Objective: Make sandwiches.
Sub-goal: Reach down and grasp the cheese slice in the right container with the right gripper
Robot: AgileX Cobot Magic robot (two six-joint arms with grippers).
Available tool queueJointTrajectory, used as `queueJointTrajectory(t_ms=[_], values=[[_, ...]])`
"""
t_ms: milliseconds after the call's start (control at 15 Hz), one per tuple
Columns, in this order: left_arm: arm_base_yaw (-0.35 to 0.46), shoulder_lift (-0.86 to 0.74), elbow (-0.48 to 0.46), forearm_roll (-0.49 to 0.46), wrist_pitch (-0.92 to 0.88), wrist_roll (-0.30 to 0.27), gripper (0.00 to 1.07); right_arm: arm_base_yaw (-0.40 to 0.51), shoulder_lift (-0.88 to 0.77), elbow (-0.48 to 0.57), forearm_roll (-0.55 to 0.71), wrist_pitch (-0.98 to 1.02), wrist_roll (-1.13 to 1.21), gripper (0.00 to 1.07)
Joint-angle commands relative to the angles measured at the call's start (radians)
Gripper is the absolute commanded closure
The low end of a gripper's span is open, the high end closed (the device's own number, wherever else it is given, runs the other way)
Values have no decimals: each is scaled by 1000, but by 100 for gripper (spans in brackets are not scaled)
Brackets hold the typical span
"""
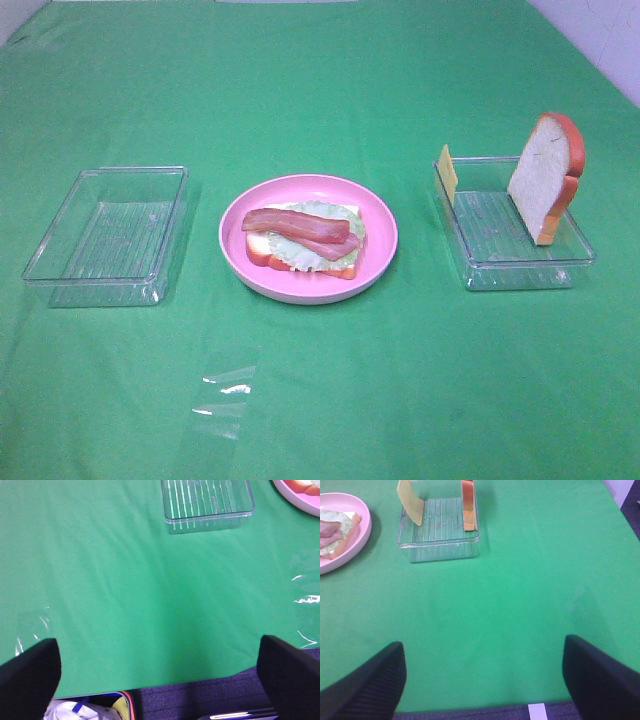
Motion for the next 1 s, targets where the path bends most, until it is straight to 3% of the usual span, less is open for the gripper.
queueJointTrajectory(t_ms=[67,200,267,800,1000], values=[[-2,-195,49,-15,15,-5,9,-1,-30,2,0,-2,-3,25],[-2,-391,59,-11,8,-4,9,-1,-30,2,-1,-2,-3,25],[-2,-411,59,-11,11,-4,9,-1,-30,2,-1,-2,-3,25],[-6,-403,95,4,-86,-60,9,-1,-28,2,1,-2,-3,25],[-78,-403,95,4,-86,-60,9,-1,-28,2,1,-2,-3,25]])
